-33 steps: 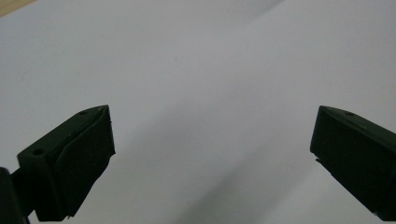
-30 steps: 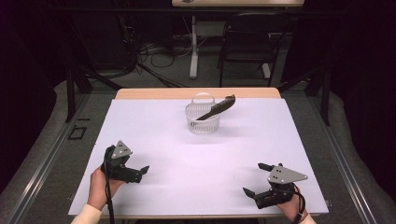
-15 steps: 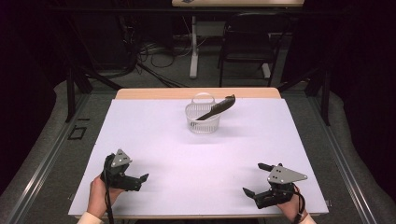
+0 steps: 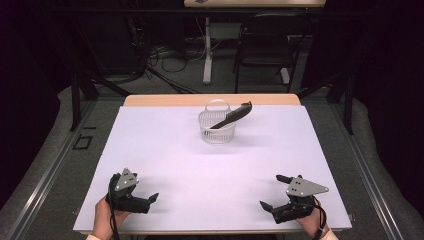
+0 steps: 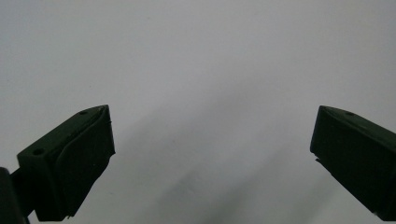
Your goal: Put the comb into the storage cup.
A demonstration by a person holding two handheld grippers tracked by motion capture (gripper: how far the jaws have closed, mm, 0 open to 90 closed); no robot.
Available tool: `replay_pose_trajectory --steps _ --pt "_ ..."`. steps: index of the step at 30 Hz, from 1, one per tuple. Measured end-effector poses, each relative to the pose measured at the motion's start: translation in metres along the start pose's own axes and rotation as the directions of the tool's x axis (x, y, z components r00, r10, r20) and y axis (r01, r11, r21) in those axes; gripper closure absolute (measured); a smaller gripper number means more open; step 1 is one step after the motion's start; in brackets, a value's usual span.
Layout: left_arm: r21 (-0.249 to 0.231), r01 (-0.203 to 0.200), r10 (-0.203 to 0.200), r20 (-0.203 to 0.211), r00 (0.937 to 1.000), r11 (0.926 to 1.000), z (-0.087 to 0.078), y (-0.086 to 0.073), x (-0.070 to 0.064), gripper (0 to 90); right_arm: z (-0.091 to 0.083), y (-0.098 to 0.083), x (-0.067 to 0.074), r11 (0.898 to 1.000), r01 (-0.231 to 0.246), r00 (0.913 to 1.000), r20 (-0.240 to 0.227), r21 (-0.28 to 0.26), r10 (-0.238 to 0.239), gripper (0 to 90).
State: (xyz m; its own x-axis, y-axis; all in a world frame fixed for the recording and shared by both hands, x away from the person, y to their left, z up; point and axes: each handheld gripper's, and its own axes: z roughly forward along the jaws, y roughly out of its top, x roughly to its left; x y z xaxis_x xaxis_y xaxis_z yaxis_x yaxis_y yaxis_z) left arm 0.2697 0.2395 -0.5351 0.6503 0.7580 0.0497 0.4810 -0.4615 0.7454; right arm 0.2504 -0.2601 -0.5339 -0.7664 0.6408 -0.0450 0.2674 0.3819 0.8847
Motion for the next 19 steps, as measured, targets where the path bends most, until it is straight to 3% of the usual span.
replay_pose_trajectory --steps 4,8,10,19 --pt "-0.047 -0.007 0.007 -0.002 1.0 0.9989 -0.005 -0.006 -0.005 0.0 0.0 0.0 0.0 1.0 -0.001 1.0 -0.001 0.002 0.001 0.0" --pt "-0.087 -0.039 0.036 -0.027 0.999 0.9954 -0.012 -0.009 -0.01 0.0 0.0 0.0 0.0 1.0 -0.002 1.0 0.001 -0.003 0.002 0.0" --pt "-0.104 -0.031 0.028 -0.03 0.9992 0.9941 -0.014 -0.01 -0.011 0.0 0.0 0.0 0.0 1.0 0.0 1.0 0.0 0.001 0.0 0.0" --pt "-0.096 -0.017 0.015 -0.022 0.9996 0.9952 -0.012 -0.01 -0.009 0.0 -0.001 0.0 0.0 1.0 -0.002 1.0 0.008 -0.002 0.002 0.0"
